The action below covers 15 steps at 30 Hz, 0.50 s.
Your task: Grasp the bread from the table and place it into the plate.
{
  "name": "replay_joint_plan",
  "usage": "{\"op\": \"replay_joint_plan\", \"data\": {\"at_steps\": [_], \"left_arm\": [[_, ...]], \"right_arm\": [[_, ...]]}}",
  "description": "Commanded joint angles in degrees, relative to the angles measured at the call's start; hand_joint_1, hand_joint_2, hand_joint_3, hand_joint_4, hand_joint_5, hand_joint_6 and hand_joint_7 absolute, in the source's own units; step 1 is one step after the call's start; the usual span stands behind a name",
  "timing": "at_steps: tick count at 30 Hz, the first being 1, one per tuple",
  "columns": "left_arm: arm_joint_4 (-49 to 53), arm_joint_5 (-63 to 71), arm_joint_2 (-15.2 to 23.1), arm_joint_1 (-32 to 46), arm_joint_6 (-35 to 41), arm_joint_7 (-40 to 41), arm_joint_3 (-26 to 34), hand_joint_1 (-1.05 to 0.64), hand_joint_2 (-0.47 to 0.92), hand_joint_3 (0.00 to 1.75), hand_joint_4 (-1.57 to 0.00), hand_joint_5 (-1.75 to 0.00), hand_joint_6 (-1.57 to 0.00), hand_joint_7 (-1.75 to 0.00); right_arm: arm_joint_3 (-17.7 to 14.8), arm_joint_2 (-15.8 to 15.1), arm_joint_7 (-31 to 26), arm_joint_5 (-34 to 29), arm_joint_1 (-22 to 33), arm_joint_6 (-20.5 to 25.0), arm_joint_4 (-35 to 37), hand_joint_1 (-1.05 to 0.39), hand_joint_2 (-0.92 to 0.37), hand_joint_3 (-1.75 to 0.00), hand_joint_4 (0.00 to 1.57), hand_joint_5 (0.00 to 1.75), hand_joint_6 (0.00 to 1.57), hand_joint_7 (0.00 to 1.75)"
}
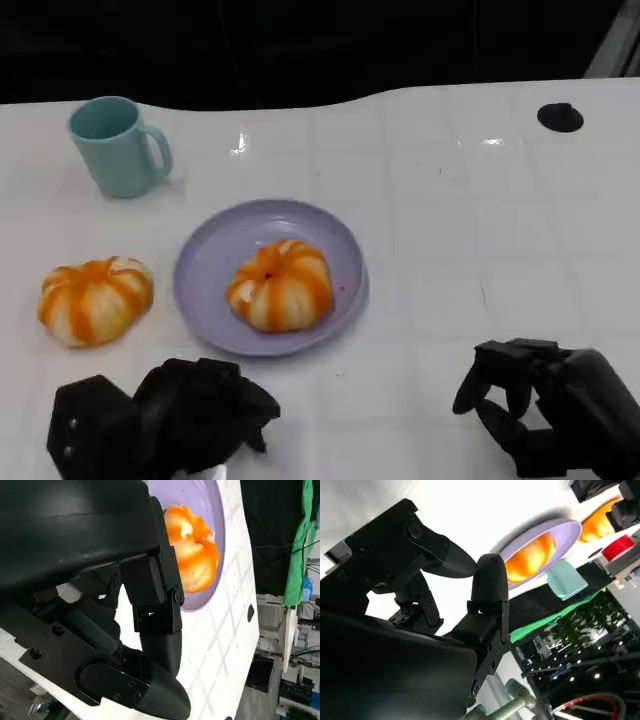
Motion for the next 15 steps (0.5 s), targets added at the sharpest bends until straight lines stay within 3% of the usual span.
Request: {"op": "replay_joint_plan", "data": {"at_steps": [1,15], "left_arm": [[0.3,-0.1,1.4,0.6,-0.4,-0.1,0.8,-1.04,0.64,0.26,-0.89,-1.52,-1.48,-0.48],[0.6,-0.3,1.7,0.5,-0.4,-0.2,0.8,-1.05,0.64,0.25,-0.89,-1.52,-1.47,-0.49]], "right_arm": [[0.0,0.5,-2.7,-1.4,-1.1,-0.6,2.2,-0.21,-0.48,-1.15,0.81,1.75,0.67,1.54],[0.7,1.3,-6.8,-2.5,-3.7,-2.5,7.1,-0.23,-0.45,-1.19,0.83,1.75,0.68,1.55]]}}
